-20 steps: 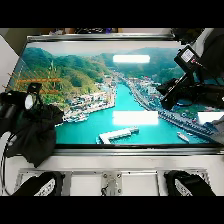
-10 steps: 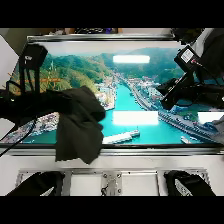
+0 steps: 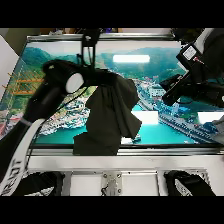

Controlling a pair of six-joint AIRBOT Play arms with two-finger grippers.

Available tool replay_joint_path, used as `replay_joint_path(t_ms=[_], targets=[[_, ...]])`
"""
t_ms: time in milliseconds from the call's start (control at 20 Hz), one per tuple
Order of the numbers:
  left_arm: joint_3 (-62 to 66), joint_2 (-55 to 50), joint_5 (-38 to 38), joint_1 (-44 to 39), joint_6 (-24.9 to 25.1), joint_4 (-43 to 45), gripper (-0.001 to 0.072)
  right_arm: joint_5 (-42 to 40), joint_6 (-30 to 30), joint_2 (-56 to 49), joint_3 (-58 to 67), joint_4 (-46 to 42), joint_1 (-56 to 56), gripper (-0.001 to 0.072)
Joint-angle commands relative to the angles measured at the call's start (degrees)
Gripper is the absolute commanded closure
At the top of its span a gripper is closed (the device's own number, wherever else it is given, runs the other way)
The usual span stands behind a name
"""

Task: Fold the clothes and pants, and hang the long-sleeved shirts on hangers.

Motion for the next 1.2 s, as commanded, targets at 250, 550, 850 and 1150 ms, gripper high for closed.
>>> replay_joint_path(t_ms=[250, 550, 850, 1150], targets=[[9.49, -11.28, -14.69, 15.58, 4.5, -4.81, 0.001, 4.0, 23.78, -0.83, -1.55, -9.49, -0.98, 0.0109], [-19.34, -6.69, -13.27, 27.69, 7.85, -11.93, 0.001, 5.88, 39.76, -8.31, -15.56, -7.39, -10.82, 0.011], [-34.64, -6.75, -3.32, 34.21, 13.33, -30.95, 0.001, 6.03, 36.5, -23.19, -19.37, 7.37, -13.84, 0.011], [-37.44, -6.82, 0.83, 31.43, 13.88, -33.22, 0.001, 1.53, 35.8, -30.82, -19.34, 10.25, -3.78, 0.011]])
